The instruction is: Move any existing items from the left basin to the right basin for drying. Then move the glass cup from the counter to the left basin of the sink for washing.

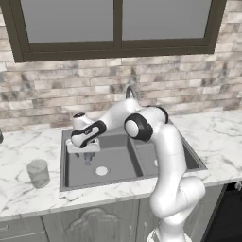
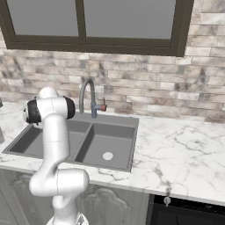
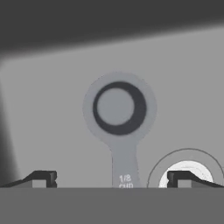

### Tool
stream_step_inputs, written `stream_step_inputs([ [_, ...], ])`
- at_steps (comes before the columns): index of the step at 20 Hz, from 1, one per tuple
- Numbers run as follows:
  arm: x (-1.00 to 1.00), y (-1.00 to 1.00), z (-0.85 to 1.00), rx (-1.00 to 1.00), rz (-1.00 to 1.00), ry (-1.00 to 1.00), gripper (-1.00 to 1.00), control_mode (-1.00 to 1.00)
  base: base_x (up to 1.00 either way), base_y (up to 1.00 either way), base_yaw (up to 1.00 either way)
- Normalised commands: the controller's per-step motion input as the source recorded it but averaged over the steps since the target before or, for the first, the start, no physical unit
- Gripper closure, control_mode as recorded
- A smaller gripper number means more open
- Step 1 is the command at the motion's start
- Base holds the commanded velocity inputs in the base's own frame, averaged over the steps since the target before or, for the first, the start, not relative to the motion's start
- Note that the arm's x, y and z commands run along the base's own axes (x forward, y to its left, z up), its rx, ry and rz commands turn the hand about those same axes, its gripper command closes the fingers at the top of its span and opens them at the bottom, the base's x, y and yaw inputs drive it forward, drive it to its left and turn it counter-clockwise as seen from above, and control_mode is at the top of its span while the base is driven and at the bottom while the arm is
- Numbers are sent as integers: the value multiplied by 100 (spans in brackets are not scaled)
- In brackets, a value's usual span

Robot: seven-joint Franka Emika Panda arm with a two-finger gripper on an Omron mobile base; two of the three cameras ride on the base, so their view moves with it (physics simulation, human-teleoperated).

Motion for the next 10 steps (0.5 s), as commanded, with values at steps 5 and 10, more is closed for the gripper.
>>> stream_step_inputs([
  [5, 0, 0, -25, 0, 0, 0, -100, -100, 0, 0, 0],
  [10, 0, 0, -23, 0, 0, 0, -100, -100, 0, 0, 0],
])
